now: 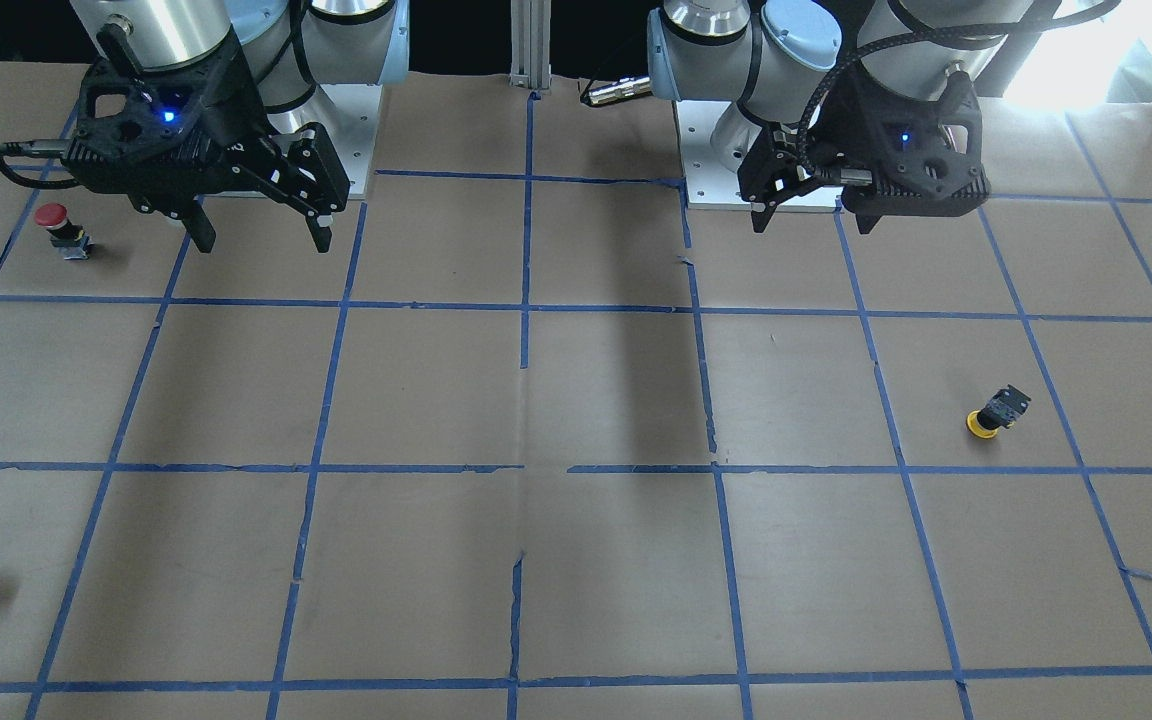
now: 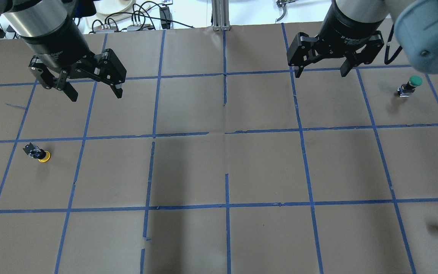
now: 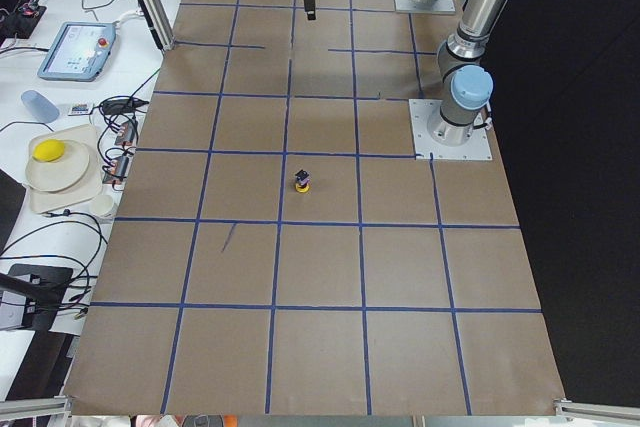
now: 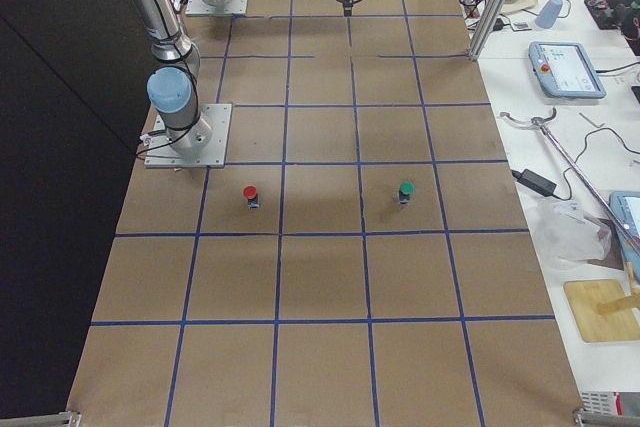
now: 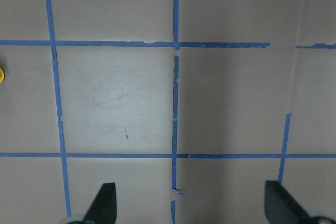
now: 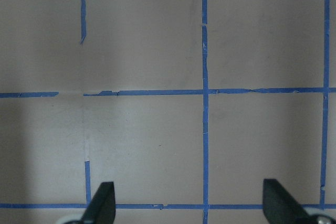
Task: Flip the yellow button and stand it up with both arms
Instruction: 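Move the left gripper down toward the yellow-capped button lying on its side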
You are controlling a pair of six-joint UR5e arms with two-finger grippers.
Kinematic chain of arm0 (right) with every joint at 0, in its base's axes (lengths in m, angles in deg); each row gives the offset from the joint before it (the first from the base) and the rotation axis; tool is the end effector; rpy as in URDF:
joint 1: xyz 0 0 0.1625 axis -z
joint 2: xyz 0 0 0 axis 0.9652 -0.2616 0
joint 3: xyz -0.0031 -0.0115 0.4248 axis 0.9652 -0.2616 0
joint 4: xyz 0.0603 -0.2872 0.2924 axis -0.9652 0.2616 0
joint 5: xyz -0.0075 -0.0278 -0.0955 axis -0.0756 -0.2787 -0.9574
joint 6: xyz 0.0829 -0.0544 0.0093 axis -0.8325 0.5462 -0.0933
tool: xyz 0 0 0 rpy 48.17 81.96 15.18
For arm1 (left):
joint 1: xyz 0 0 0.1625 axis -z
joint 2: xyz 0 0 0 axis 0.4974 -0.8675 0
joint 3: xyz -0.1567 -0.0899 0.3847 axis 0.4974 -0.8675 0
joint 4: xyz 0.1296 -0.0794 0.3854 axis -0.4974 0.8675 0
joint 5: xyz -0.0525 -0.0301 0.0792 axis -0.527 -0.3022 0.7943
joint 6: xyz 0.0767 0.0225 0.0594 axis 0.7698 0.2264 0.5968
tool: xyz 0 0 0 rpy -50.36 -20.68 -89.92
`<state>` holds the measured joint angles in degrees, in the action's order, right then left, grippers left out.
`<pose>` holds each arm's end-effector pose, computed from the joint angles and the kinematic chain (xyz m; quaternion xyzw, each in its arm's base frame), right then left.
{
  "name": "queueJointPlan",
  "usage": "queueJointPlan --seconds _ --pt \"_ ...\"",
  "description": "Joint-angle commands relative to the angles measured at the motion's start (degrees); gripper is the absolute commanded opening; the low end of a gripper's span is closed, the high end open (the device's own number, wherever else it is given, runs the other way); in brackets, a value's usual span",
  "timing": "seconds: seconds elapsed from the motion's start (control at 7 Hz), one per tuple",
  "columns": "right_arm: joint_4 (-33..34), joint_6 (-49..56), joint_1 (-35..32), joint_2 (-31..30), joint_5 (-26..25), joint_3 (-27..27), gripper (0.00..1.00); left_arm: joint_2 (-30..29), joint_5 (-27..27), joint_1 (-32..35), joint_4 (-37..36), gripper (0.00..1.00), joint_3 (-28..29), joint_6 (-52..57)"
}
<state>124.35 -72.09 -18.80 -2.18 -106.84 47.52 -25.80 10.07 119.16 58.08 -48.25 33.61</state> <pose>0.1681 -0.4871 0.5181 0.0026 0.9986 -0.0493 0.0209 -0.1289 -0.4880 0.5158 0.0115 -0.9991 -0.0412 0.0060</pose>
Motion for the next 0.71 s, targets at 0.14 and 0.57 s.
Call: queueJointPlan --seconds 0.14,0.57 --pt "0.0 0.0 0.0 0.0 -0.1 0.0 1.0 -0.7 0.2 -1.5 -1.1 1.0 -1.6 6.1" --pt "0.0 0.0 0.0 0.0 -0.1 0.0 1.0 -3.0 0.2 -15.3 -8.0 1.0 -7.7 27.4"
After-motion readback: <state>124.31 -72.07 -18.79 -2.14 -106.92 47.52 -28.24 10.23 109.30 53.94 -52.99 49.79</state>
